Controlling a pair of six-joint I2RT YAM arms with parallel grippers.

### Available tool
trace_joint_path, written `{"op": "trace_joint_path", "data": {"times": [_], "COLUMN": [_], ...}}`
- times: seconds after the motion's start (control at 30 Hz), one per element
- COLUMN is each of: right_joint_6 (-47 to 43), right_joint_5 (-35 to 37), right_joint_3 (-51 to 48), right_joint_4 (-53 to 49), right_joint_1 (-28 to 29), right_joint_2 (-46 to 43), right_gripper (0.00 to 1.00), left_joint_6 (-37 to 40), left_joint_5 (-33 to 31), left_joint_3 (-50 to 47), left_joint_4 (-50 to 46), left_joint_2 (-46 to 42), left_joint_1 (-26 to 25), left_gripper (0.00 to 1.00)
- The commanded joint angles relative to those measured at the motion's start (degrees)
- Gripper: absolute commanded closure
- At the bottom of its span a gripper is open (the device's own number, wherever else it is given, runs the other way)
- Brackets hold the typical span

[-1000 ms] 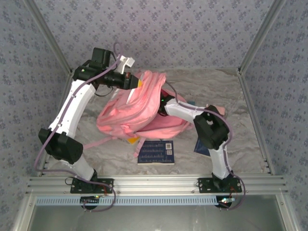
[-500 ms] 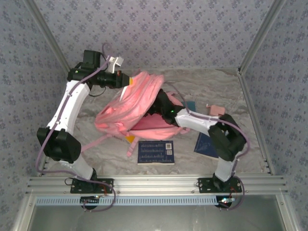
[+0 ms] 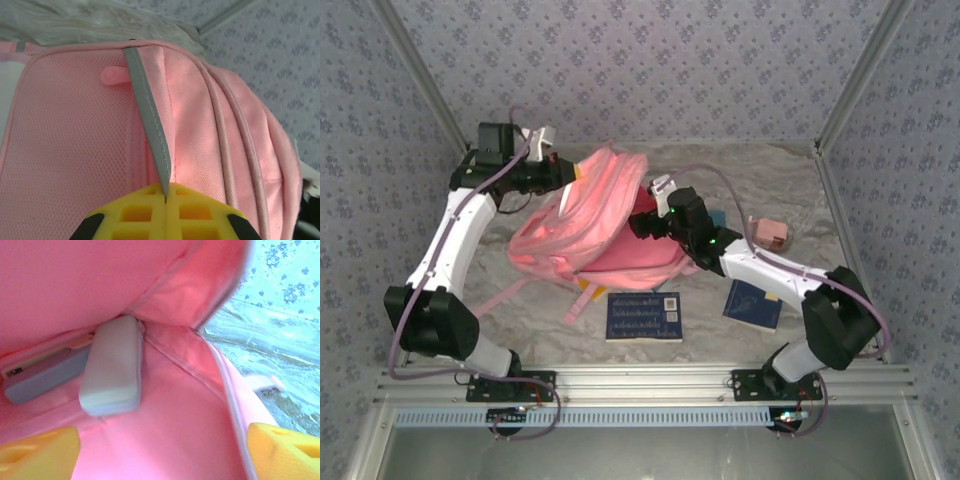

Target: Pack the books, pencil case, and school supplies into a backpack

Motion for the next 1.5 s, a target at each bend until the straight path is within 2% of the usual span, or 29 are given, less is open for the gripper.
{"op": "trace_joint_path", "data": {"times": [0.0, 0.07, 0.23, 0.33, 0.47, 0.53, 0.7, 0.87, 1.03, 1.13, 1.27, 1.47], "right_joint_6": [1.41, 1.96, 10.35, 11.27, 12.20, 13.84, 20.01, 15.72, 10.14, 7.99, 7.79, 7.45], "right_joint_5": [2.77, 3.12, 2.07, 4.37, 8.85, 8.55, 2.49, 1.57, 0.67, 2.94, 7.27, 4.14], "right_joint_3": [-0.24, -0.41, 8.78, 10.66, 14.65, 16.20, 17.88, 22.46, 29.85, 32.99, 32.47, 29.95], "right_joint_4": [-4.12, -5.80, -27.37, -36.31, -46.26, -50.45, -54.32, -56.75, -62.83, -66.83, -67.48, -66.16], "right_joint_1": [-0.62, -1.58, -7.05, -10.53, -15.99, -19.92, -32.20, -39.25, -42.42, -42.78, -43.57, -45.15], "right_joint_2": [-5.90, -8.27, -7.80, -7.36, -5.29, -3.25, 1.44, 8.91, 18.99, 23.66, 24.25, 23.99], "right_gripper": [0.14, 0.20, 0.09, 0.02, 0.00, 0.00, 0.00, 0.00, 0.00, 0.00, 0.00, 0.00], "left_joint_6": [-7.94, -8.90, -12.78, -14.38, -14.62, -14.23, -12.26, -11.56, -12.02, -12.46, -13.60, -15.05], "left_joint_5": [-2.46, -2.20, -0.36, -0.61, -2.43, -3.67, -4.57, -3.72, -2.93, -2.82, -2.24, -1.31], "left_joint_3": [-3.12, -4.66, -7.66, -10.40, -13.80, -15.55, -17.20, -18.32, -18.81, -18.83, -19.17, -19.37], "left_joint_4": [13.07, 16.34, 21.63, 23.89, 25.63, 26.83, 27.83, 27.76, 28.74, 29.17, 30.52, 32.06], "left_joint_2": [-3.95, -4.60, -3.42, -3.75, -5.65, -6.54, -6.44, -7.40, -7.62, -7.58, -7.29, -6.46], "left_joint_1": [2.99, 3.66, 3.79, 3.62, 2.48, 1.05, -2.14, -2.42, -3.08, -3.26, -3.26, -3.26], "left_gripper": [1.00, 1.00, 1.00, 1.00, 1.00, 1.00, 1.00, 1.00, 1.00, 1.00, 1.00, 1.00]}}
